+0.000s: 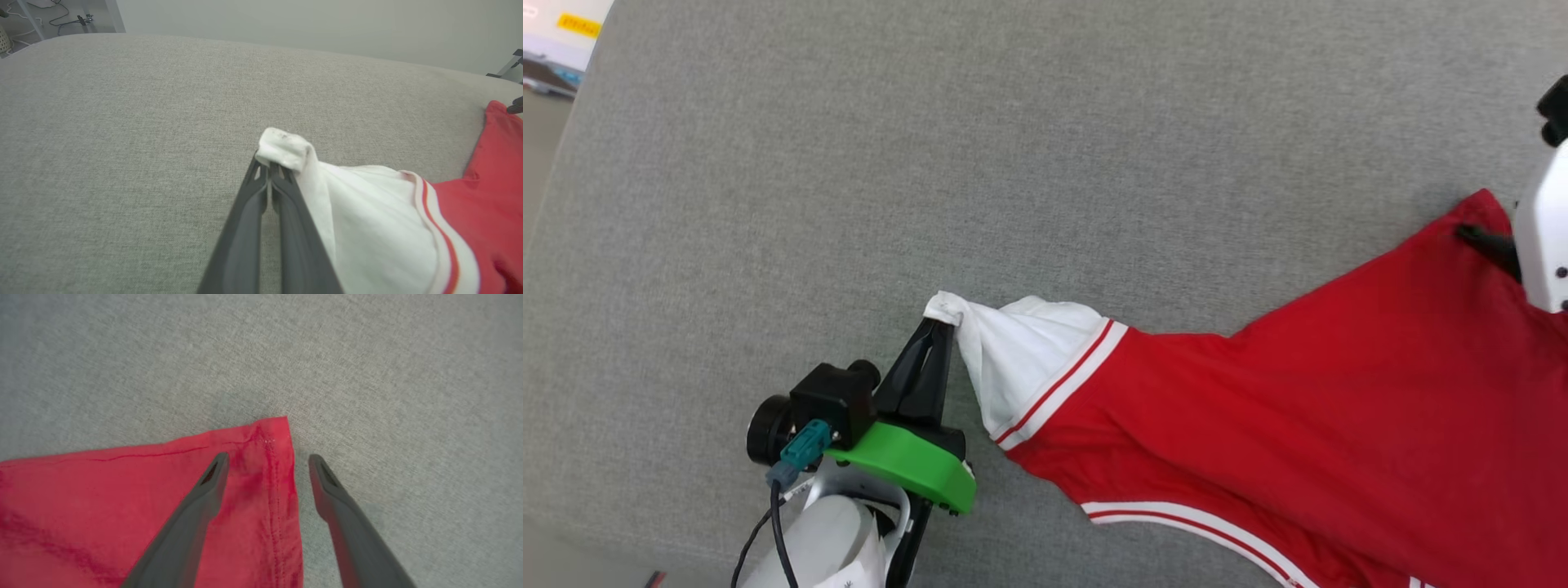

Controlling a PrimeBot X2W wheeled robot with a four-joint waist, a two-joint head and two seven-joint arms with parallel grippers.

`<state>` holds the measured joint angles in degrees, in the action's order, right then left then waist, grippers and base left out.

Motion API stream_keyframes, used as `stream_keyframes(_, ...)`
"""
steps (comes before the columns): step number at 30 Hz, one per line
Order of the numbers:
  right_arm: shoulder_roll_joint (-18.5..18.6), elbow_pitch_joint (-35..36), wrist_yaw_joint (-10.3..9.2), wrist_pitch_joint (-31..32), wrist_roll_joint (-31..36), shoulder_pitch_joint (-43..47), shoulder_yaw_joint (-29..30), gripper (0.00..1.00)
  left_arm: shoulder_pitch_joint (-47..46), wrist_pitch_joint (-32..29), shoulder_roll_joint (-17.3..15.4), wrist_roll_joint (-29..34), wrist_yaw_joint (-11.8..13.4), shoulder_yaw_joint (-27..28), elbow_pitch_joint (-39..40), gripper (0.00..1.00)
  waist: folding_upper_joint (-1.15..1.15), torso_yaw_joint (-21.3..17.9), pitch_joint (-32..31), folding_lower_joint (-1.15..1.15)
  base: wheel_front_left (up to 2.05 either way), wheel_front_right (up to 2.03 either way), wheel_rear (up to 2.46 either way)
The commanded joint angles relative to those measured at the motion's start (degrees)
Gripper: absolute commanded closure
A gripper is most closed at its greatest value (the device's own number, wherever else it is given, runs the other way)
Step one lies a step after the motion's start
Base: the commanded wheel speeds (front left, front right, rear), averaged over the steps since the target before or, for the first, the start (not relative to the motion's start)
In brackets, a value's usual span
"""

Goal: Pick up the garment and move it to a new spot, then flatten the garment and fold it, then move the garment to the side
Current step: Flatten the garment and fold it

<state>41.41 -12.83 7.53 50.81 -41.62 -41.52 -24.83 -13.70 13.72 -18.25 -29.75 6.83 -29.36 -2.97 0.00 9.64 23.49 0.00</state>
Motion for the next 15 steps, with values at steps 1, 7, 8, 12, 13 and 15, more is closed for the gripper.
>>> stream_keyframes(1,-0.8,-2.3,-0.04,-1.8,0.8,-1.1,-1.1,0.0,-1.3,0.6,0.4,0.9,-0.3,0.1,-0.4,1.0,0.0,1.7,2.0,0.0,0.0,0.0,0.0)
stream_keyframes(7,-2.1,-10.3,-0.04,-3.6,-1.1,1.3,-7.0,0.0,-1.9,1.0,1.4,1.0,-1.2,0.3,-2.5,1.0,0.0,2.2,2.1,0.0,0.0,0.0,0.0)
stream_keyframes(8,-2.0,-10.7,-0.04,-3.6,-1.7,1.7,-7.7,0.0,-1.9,1.0,1.5,1.1,-1.3,0.3,-2.7,1.0,0.0,2.1,2.0,0.0,0.0,0.0,0.0)
stream_keyframes(12,-1.2,-10.4,-0.04,-7.6,-3.8,2.0,-9.3,1.0,-1.5,1.1,1.7,1.1,-1.7,0.6,-3.8,1.0,0.0,1.4,0.6,0.0,0.0,0.0,0.0)
stream_keyframes(13,-1.0,-10.2,-0.04,-9.4,-4.1,1.7,-9.3,1.0,-1.3,1.2,1.7,1.1,-1.7,0.7,-4.0,1.0,0.0,1.0,0.0,0.0,0.0,0.0,0.0)
stream_keyframes(15,-0.5,-9.7,-0.04,-13.5,-4.4,1.1,-8.8,1.0,-1.0,1.2,1.6,1.2,-2.0,0.8,-4.4,1.0,0.0,0.5,-1.2,0.0,0.0,0.0,0.0)
